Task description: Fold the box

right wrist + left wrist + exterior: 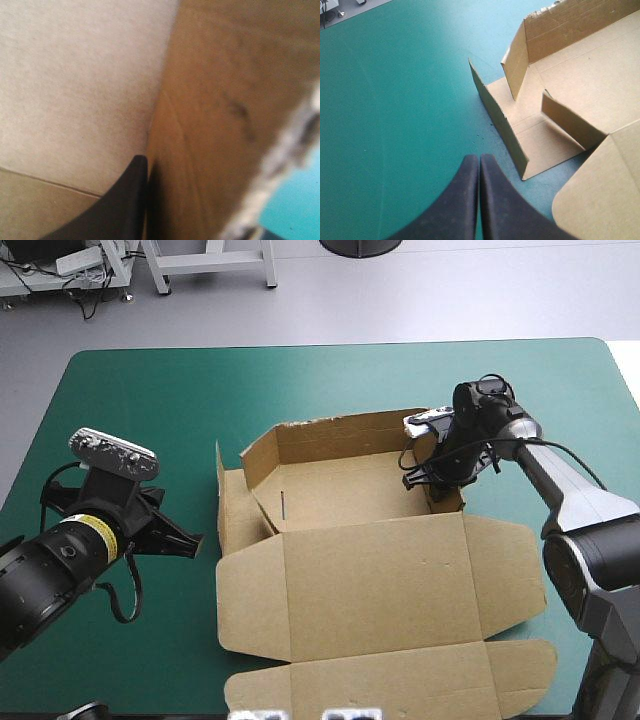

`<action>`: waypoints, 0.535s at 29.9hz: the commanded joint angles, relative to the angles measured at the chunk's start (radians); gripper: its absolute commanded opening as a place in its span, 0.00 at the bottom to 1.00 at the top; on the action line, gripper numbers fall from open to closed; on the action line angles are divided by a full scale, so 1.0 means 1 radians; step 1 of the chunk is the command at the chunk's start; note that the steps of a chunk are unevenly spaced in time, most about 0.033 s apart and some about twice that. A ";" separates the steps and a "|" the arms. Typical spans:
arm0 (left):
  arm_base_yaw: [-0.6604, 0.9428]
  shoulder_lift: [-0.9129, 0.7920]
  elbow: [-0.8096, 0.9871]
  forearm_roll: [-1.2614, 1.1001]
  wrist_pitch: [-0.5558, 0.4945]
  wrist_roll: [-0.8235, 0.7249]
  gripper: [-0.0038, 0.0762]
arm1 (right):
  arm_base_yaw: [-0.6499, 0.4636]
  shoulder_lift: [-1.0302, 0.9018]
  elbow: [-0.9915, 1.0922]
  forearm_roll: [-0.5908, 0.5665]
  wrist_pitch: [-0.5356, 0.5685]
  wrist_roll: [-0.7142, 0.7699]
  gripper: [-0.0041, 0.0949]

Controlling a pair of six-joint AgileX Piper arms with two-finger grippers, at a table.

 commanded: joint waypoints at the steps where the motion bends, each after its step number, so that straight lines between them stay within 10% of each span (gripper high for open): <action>1: -0.003 -0.009 -0.026 0.031 0.047 -0.015 0.04 | -0.003 -0.046 -0.074 0.040 0.035 -0.023 0.03; 16: -0.003 -0.009 -0.026 0.111 0.047 -0.096 0.04 | -0.045 -0.308 -0.389 0.087 0.035 -0.066 0.02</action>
